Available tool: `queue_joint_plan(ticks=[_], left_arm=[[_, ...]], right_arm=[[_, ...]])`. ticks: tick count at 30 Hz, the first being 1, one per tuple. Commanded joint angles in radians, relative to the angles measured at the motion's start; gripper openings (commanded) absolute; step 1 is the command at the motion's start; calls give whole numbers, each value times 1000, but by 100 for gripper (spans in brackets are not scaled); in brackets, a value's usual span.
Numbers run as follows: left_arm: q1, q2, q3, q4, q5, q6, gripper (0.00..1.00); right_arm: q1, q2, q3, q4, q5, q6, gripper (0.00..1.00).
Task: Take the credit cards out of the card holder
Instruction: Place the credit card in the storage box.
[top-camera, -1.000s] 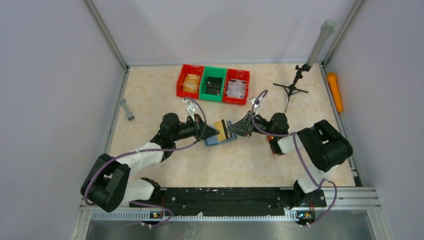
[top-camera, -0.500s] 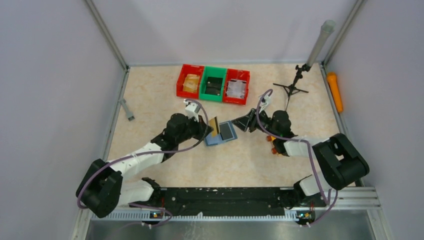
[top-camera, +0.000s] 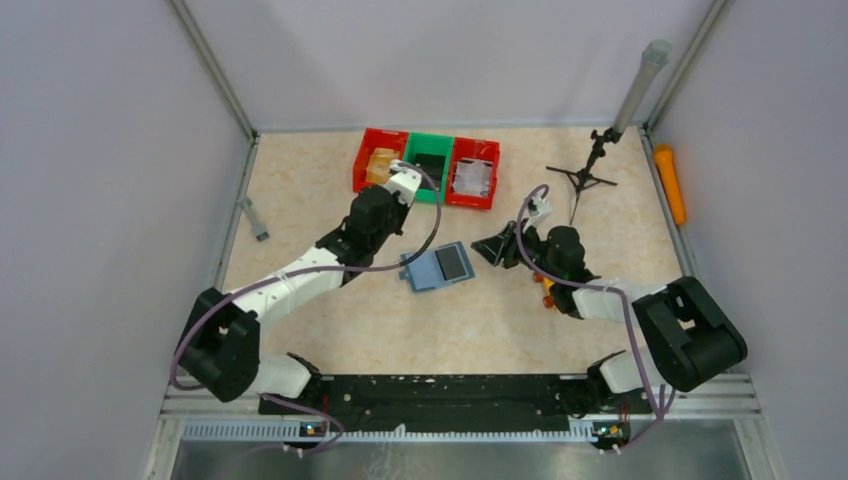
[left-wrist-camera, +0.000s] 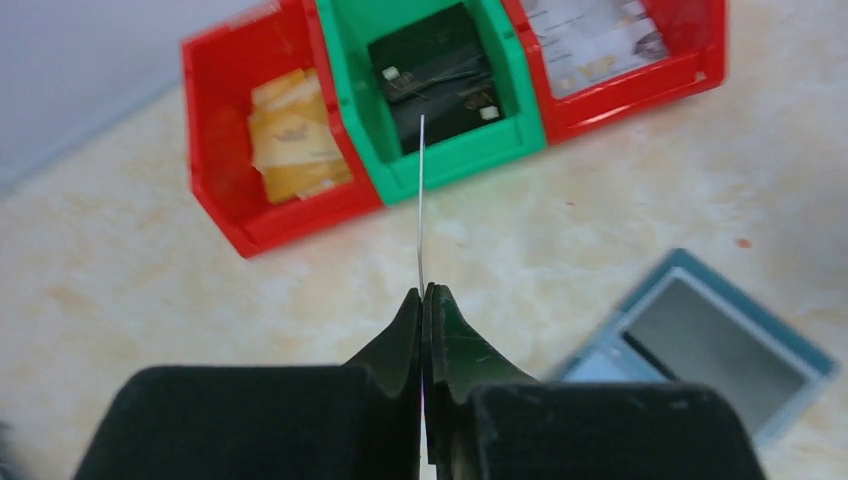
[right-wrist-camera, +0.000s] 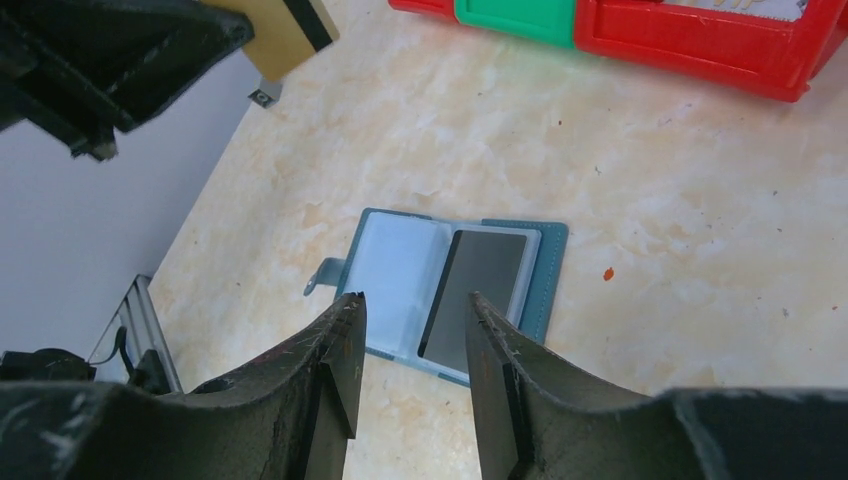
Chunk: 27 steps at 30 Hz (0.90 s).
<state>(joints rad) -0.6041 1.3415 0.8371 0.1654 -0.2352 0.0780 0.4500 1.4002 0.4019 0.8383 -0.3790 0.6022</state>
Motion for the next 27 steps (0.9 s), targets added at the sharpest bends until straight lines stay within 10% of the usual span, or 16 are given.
queue_joint_plan(ticks=[1,14,27], left_arm=[[52,122,220,-71,-49,435,0],[163,437,567,-221,-80,886,0],[227,662,769,-330,-16,1032,0]], right_arm=[[-9,-43,-10,48,5,-11,42],[-40,-34,-35,92,-11,12,39],[-77,-13,-53,144,-34,52,38]])
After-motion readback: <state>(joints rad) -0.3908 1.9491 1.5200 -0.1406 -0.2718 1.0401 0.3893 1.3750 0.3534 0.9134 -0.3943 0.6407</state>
